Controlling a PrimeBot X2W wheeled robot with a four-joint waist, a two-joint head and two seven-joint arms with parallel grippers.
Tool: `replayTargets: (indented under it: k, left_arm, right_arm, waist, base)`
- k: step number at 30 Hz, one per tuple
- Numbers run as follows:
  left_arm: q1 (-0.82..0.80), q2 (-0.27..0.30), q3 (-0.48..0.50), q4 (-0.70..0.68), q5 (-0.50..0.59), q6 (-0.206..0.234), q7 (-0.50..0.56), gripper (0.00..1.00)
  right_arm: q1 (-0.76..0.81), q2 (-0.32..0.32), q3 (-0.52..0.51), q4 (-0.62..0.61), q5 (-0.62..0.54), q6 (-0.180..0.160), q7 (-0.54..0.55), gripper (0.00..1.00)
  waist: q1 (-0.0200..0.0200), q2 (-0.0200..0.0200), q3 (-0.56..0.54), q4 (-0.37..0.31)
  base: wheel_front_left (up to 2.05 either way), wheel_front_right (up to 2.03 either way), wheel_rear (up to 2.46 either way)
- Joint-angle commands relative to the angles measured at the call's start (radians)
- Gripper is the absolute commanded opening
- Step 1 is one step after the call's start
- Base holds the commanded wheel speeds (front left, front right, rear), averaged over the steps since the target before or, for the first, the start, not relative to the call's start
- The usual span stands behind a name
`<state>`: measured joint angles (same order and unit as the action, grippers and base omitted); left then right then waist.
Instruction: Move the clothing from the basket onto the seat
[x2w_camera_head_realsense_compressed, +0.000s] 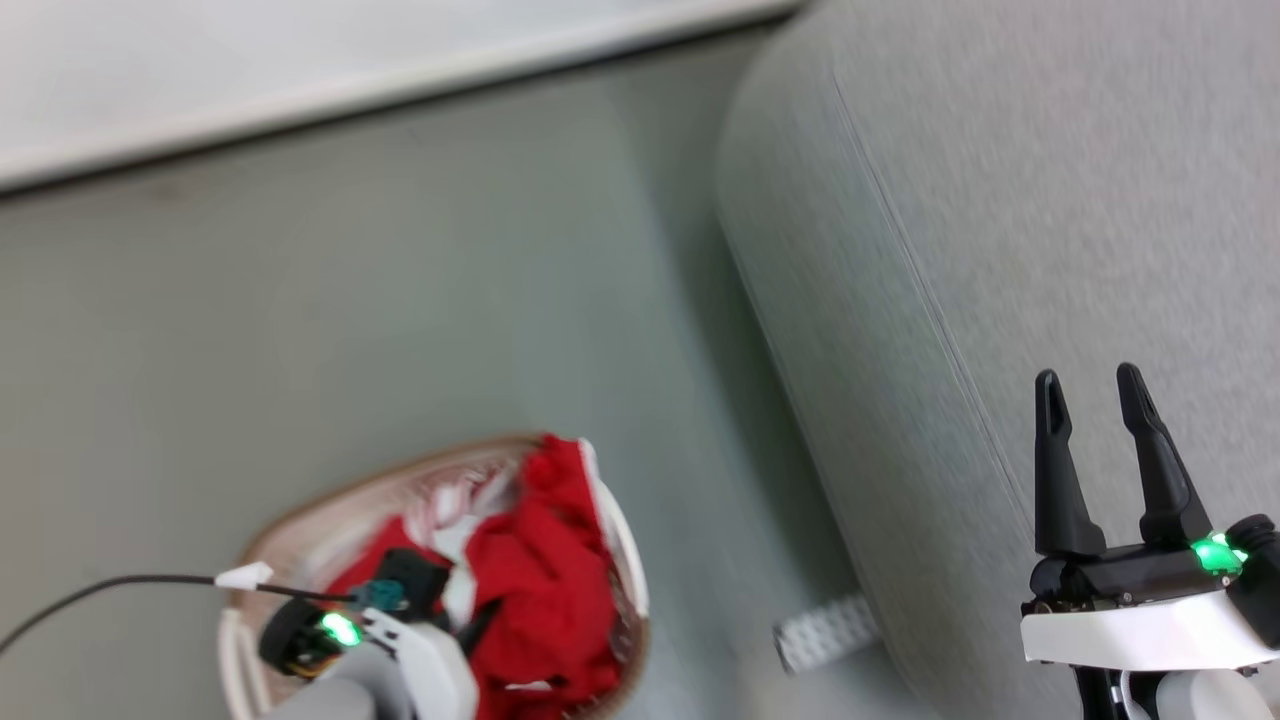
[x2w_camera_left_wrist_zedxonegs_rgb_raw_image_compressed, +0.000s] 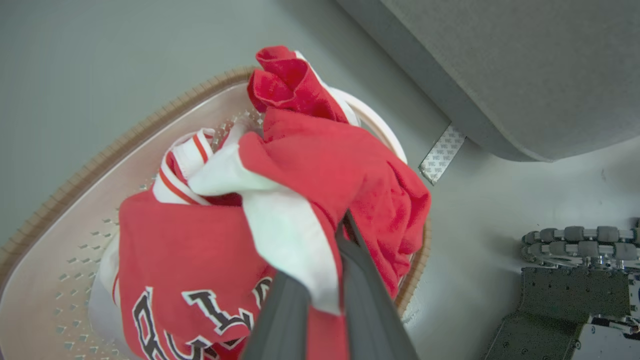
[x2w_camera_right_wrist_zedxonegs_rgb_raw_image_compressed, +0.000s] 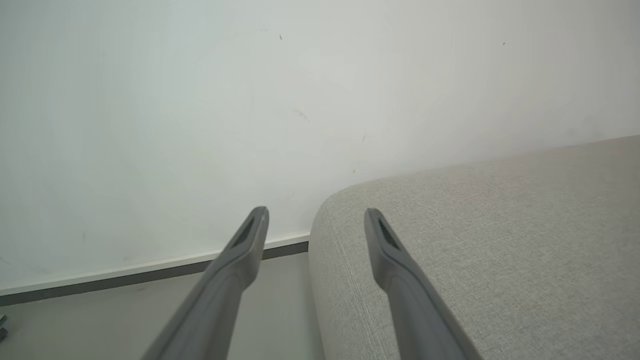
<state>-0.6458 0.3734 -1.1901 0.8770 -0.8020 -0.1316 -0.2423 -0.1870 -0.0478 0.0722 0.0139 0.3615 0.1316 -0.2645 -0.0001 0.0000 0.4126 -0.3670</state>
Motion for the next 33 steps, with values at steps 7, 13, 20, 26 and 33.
replayTargets:
  k: [7,13,20,26,33]
  left_arm:
    - [0.023,-0.043,0.046,-0.084,-0.032,0.002,-0.023,0.0]
    - [0.06,-0.043,0.156,-0.203,0.006,0.005,-0.023,0.0]
    - [0.09,-0.039,0.268,-0.344,0.058,0.028,-0.023,0.0]
    - [0.067,-0.024,0.333,-0.463,0.084,0.054,-0.023,0.0]
    - [0.017,-0.006,0.374,-0.564,0.083,0.088,-0.016,0.0]
  right_arm:
    - [0.02,-0.004,-0.017,0.079,-0.029,-0.002,0.0,1.0]
    - [0.043,-0.004,-0.019,0.127,-0.033,-0.002,0.0,1.0]
    - [0.081,-0.004,-0.003,0.161,-0.015,-0.002,0.0,1.0]
    - [0.099,-0.004,0.012,0.169,0.003,-0.002,0.0,1.0]
    - [0.111,-0.004,0.042,0.171,0.017,-0.002,0.0,1.0]
  waist:
    - [0.0001,0.0,-0.249,0.177]
    - [0.0001,0.0,-0.341,0.243]
    - [0.0001,0.0,-0.405,0.291]
    - [0.0001,0.0,-0.43,0.325]
    - [0.0001,0.0,-0.447,0.355]
  base:
    - [0.0,0.0,0.0]
    - [0.0,0.0,0.0]
    - [0.0,0.0,0.0]
    - [0.0,0.0,0.0]
    - [0.0,0.0,0.0]
